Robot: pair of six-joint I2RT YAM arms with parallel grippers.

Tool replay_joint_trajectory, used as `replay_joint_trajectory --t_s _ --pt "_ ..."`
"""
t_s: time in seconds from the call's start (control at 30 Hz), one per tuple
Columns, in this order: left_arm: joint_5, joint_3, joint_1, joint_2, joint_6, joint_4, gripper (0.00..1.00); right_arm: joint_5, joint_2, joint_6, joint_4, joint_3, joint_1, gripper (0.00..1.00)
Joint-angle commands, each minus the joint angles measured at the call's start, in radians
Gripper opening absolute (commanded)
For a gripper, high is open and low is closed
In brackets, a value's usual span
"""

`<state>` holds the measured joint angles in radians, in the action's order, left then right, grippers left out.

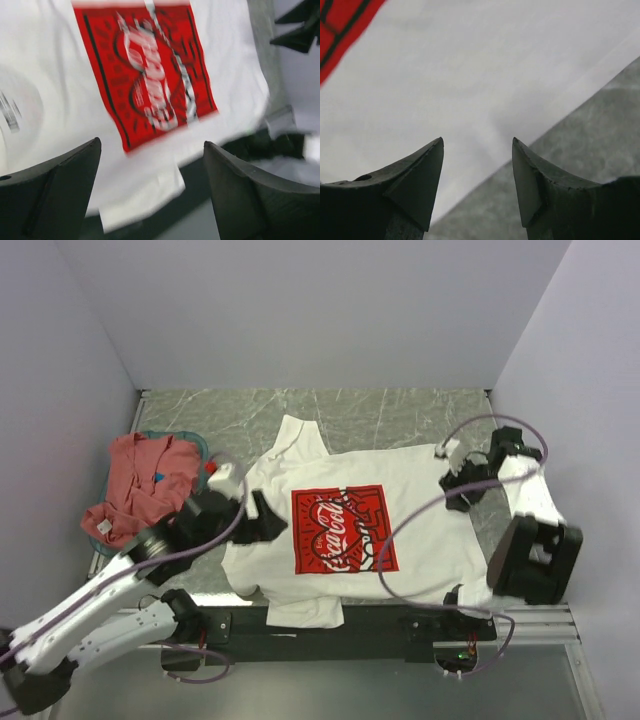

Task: Fold and stack the t-shirts
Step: Flatten the tshirt out

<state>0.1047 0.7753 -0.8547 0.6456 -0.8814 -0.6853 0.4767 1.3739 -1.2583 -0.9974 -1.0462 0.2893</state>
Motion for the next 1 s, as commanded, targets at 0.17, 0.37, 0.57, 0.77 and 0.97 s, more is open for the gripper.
replay_joint_trajectory --t_s 0.17,0.37,0.57,0.77,0.97 --pt "-0.247 0.328 0.423 0.607 0.467 0.543 0.89 0.269 0.424 0.559 0.204 -0.372 -0.016 0.66" --pt "-0.186 0.73 0.48 1.11 0.755 0.399 0.8 0.231 0.522 0.709 0.308 -0.446 -0.033 0.66" --pt "-0.123 1.033 0.479 1.442 0.871 0.308 0.59 0.175 0.499 0.747 0.37 -0.413 -0.049 0.66" --pt "-0.067 1.249 0.445 1.638 0.829 0.311 0.37 0.166 0.484 0.795 0.396 -0.411 -0.05 0.65" --pt "0.079 1.397 0.395 1.79 0.815 0.282 0.36 0.161 0.485 0.801 0.404 -0.405 -0.05 0.65"
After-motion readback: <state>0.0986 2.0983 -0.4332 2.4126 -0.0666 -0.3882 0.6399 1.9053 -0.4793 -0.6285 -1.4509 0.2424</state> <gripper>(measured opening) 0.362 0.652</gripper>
